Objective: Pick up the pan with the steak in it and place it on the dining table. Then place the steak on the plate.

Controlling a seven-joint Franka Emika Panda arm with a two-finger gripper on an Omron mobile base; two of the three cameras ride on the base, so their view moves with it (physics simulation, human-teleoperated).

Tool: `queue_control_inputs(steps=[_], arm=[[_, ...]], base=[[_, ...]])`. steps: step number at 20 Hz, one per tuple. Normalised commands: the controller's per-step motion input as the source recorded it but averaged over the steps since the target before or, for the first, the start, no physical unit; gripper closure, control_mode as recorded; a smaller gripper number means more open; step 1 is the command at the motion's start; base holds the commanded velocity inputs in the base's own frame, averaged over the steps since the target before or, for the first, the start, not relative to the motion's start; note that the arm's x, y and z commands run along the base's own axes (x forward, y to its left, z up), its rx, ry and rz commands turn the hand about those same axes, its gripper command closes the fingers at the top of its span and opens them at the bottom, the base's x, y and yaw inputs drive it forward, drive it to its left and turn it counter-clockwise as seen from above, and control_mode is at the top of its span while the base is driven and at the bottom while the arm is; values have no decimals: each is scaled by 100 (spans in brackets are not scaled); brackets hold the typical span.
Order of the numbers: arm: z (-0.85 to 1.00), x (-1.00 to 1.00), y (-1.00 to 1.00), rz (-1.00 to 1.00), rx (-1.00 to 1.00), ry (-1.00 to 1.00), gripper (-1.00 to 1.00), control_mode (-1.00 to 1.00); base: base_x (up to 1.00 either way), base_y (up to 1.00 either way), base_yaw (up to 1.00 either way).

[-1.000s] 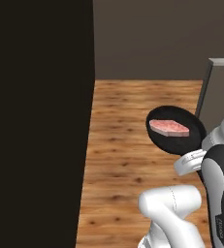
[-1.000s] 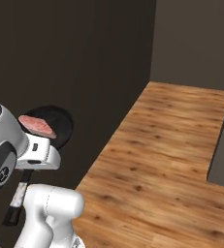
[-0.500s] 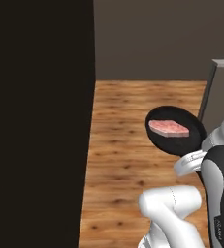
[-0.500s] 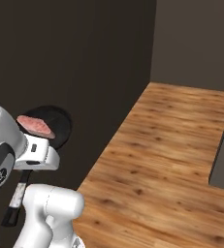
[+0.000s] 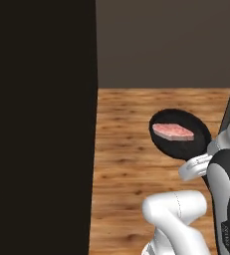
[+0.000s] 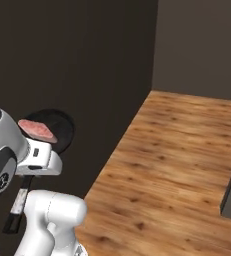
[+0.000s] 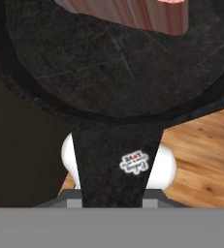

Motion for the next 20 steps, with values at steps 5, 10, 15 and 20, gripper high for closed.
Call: queue_control_inputs(steps=[5,10,15,20], arm=[[0,0,0,0,0,0,100,100],[0,0,0,0,0,0,100,100],[0,0,0,0,0,0,100,100],[0,0,0,0,0,0,100,100]], base=[[72,23,-5],[68,22,-4],[67,24,-5],[66,25,-5]])
